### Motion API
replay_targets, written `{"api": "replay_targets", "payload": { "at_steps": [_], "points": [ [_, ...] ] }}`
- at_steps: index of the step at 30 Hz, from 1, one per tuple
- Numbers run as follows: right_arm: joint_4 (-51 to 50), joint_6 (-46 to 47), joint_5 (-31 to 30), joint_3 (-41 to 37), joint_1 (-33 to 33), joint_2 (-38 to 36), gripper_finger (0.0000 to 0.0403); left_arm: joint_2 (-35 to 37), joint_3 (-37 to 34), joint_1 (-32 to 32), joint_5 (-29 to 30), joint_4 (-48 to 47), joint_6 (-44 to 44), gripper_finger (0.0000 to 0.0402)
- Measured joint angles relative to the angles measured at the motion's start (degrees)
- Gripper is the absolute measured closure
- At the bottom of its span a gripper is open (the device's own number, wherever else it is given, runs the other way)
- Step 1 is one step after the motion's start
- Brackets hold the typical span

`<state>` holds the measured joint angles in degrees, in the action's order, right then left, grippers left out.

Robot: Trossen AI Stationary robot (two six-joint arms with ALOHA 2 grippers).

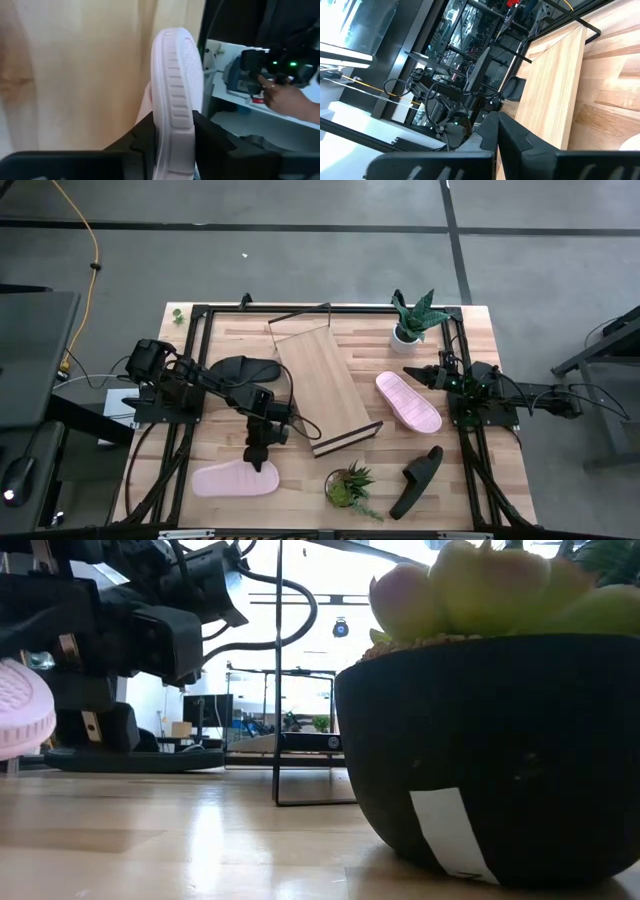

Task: Pick and place slides into the shelf
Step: Put the left pink slides on the shelf

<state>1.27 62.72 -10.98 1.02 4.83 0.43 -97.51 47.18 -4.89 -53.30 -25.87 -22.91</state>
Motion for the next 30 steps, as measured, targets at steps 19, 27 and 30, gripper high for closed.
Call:
{"api": "replay_targets", "payload": {
  "at_steps": [19,27,30],
  "points": [
    [0.0,-0.1,0.0,0.0,0.0,0.0,0.0403,10.6,0.0,0.0,2.8,-4.5,-7.9,0.0333],
    [0.0,0.2,0.0,0.0,0.0,0.0,0.0403,20.5,0.0,0.4,15.4,-4.8,-9.9,0.0333],
    [0.0,0.2,0.0,0.0,0.0,0.1,0.0403,23.6,0.0,2.1,19.5,-6.2,-10.0,0.0333]
  ]
}}
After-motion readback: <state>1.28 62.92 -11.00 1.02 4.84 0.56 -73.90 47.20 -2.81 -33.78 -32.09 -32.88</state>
